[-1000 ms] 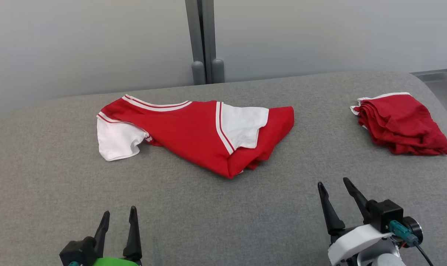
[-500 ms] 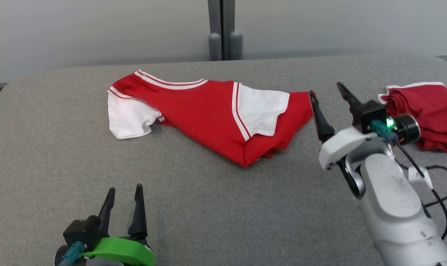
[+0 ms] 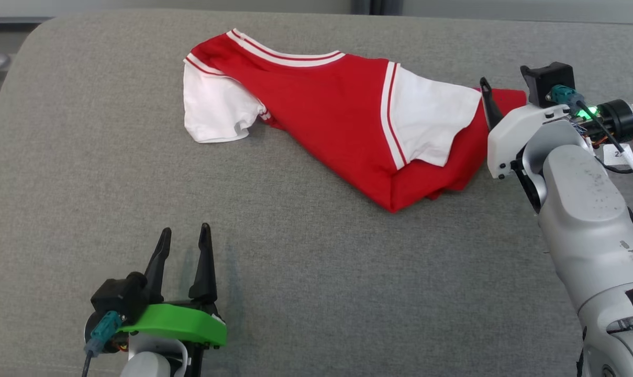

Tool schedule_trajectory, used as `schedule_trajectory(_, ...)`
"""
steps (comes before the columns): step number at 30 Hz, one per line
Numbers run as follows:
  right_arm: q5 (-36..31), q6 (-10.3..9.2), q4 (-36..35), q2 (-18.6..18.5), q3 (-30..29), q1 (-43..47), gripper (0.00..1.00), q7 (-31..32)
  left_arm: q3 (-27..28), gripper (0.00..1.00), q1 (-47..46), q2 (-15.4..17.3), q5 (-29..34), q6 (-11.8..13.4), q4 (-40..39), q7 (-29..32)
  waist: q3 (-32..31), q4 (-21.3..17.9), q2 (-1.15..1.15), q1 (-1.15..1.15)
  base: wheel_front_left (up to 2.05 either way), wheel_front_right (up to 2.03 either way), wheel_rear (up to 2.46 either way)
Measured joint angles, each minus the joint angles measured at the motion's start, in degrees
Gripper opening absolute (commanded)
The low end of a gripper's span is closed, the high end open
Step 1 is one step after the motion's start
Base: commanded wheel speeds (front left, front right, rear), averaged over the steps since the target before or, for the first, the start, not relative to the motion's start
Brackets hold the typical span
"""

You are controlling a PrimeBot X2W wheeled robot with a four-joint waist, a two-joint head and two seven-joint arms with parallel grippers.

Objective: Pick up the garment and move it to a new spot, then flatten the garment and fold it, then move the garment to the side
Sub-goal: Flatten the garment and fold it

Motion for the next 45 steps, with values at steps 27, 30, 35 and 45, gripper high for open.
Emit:
schedule_trajectory(27, 10.15, 0.0, 15.01, 0.77, 10.14, -6.24, 0.0, -4.08, -2.22, 1.0, -1.25, -0.01, -0.11, 0.35, 0.27, 0.0, 2.71, 3.31, 0.0, 0.0, 0.0, 0.0, 0.0)
schedule_trajectory(30, 10.93, 0.0, 14.06, 1.72, 12.09, -6.27, 0.0, -5.16, -2.08, 1.0, -0.99, -0.01, 0.05, 0.36, 0.54, 0.0, 2.11, 2.94, 0.0, 0.0, 0.0, 0.0, 0.0)
schedule_trajectory(35, 13.54, 0.0, 10.12, 3.33, 17.28, -5.83, 0.0, -6.1, -1.47, 1.0, -0.42, -0.03, 0.49, 0.35, 0.53, 0.0, 0.57, 2.26, 0.0, 0.0, 0.0, 0.0, 0.0)
schedule_trajectory(45, 29.59, 0.0, -11.59, 4.13, 41.64, 3.27, 0.0, -6.41, 3.19, 1.0, 1.68, -0.08, 2.32, 0.4, -1.83, 0.0, -4.2, 1.3, 0.0, 0.0, 0.0, 0.0, 0.0)
